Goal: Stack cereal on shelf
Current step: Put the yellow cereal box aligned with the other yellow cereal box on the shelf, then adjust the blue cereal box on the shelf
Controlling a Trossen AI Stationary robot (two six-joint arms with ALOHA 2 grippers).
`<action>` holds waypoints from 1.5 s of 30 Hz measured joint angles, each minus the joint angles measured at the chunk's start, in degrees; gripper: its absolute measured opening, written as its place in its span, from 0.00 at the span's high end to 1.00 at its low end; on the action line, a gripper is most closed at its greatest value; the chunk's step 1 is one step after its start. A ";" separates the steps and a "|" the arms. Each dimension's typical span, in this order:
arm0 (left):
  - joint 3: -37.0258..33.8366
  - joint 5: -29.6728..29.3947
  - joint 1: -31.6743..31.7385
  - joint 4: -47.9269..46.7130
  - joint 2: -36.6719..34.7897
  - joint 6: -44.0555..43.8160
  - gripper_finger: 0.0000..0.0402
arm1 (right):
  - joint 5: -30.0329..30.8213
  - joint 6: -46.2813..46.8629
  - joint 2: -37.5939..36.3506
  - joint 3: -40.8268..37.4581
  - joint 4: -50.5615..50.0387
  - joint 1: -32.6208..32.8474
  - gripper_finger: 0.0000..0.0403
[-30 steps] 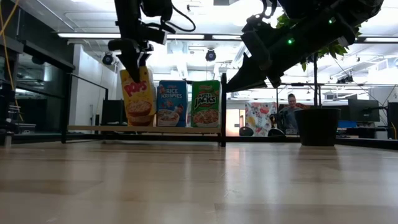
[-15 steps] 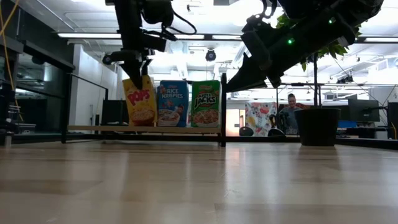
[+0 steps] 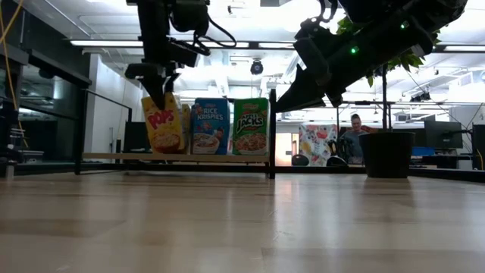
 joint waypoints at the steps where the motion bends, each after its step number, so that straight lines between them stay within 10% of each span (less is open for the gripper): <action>1: -0.01 -0.25 0.24 0.00 0.00 0.00 0.50 | 0.00 0.00 0.00 0.00 0.00 -0.01 1.00; 45: 7.06 -0.70 2.39 -4.49 -0.81 -1.09 0.22 | 0.02 1.03 0.00 0.00 0.02 -0.01 1.00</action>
